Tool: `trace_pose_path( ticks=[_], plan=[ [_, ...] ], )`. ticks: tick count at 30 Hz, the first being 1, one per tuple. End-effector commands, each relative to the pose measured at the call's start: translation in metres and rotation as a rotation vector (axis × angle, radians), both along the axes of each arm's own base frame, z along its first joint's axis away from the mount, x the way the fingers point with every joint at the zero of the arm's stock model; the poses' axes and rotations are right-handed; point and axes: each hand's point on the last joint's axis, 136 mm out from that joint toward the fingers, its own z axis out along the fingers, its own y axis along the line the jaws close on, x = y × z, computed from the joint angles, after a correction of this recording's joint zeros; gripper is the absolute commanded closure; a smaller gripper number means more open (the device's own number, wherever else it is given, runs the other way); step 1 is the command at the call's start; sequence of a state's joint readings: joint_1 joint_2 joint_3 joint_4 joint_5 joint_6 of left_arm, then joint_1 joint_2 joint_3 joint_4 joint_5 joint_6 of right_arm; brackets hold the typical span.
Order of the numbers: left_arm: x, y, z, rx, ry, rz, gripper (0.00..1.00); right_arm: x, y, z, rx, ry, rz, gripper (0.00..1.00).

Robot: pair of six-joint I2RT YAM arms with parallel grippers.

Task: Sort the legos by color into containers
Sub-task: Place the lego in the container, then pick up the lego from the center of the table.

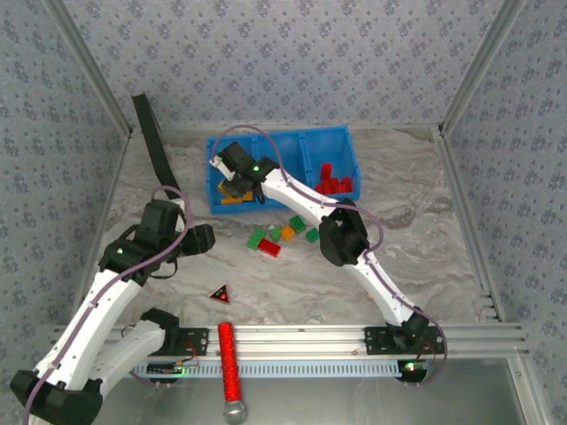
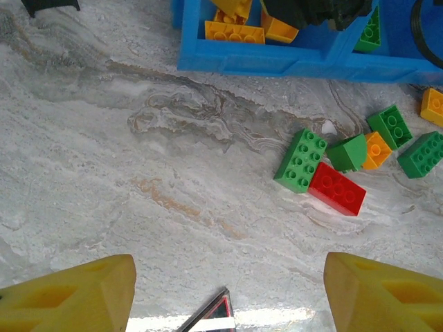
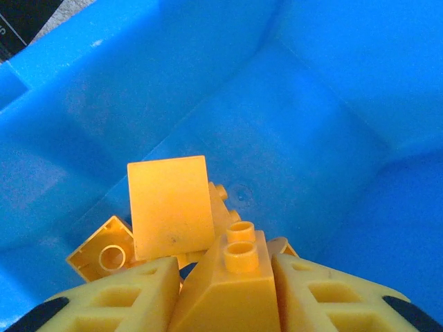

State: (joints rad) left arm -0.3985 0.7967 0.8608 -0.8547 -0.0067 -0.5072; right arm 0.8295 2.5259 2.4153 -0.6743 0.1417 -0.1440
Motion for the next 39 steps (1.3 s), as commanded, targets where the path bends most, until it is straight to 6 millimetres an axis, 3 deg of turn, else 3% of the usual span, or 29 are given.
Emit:
trace_pose_path(
  ticks=[1, 5, 11, 17, 22, 27, 31, 39],
  plan=[
    [-0.003, -0.002, -0.002, -0.017, 0.014, -0.002, 0.27, -0.003, -0.006, -0.016, -0.043, 0.038, -0.001, 0.58],
    [-0.002, -0.003, -0.008, -0.011, 0.028, -0.007, 0.27, -0.005, -0.004, -0.012, -0.03, 0.041, 0.009, 0.51],
    [0.001, -0.005, -0.012, -0.02, 0.028, -0.009, 0.27, -0.009, 0.002, 0.005, 0.005, 0.034, 0.022, 0.49],
    [0.007, -0.018, -0.039, 0.034, 0.103, -0.082, 0.27, -0.015, 0.009, 0.056, 0.1, 0.021, 0.052, 0.5],
    [0.026, -0.045, -0.047, 0.057, 0.077, -0.16, 0.27, -0.023, 0.001, 0.102, 0.15, -0.002, 0.061, 0.5],
    [0.045, -0.082, -0.059, 0.108, 0.085, -0.262, 0.27, -0.034, -0.021, 0.136, 0.164, -0.016, 0.043, 0.5],
    [0.055, -0.107, -0.071, 0.116, 0.118, -0.302, 0.27, -0.045, -0.052, 0.154, 0.141, -0.029, -0.001, 0.49],
    [0.073, -0.126, -0.095, 0.171, 0.146, -0.335, 0.27, -0.074, -0.138, 0.155, 0.131, -0.016, -0.175, 0.47]
  ],
)
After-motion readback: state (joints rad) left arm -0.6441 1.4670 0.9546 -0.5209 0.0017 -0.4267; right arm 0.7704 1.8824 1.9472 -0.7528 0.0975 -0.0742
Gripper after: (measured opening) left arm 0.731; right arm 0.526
